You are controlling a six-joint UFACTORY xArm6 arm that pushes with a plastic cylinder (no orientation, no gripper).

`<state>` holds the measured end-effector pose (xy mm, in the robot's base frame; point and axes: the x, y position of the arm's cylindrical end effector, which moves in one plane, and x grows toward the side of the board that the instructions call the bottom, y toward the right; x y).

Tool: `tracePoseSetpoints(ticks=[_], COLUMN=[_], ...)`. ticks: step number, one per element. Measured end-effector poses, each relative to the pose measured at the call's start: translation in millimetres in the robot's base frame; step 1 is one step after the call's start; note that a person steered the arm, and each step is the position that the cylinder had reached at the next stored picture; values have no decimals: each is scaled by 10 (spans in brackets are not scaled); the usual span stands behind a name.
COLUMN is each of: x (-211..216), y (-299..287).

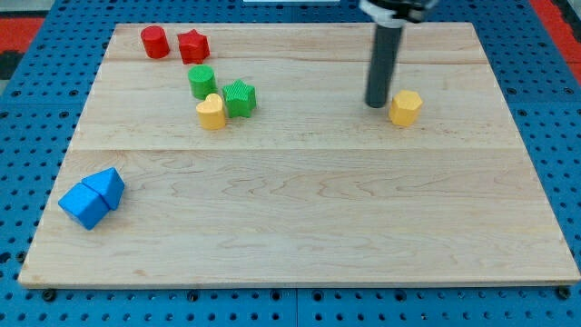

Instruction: Place the yellow heart parallel to the yellow hexagon

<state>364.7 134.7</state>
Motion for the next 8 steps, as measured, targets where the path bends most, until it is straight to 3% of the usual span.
tracePoseSetpoints(ticks=[1,2,3,4,5,8], x=[-23,563,874,674,392,259], y=[-237,-1003,-1823,-2909,-3082,-2720])
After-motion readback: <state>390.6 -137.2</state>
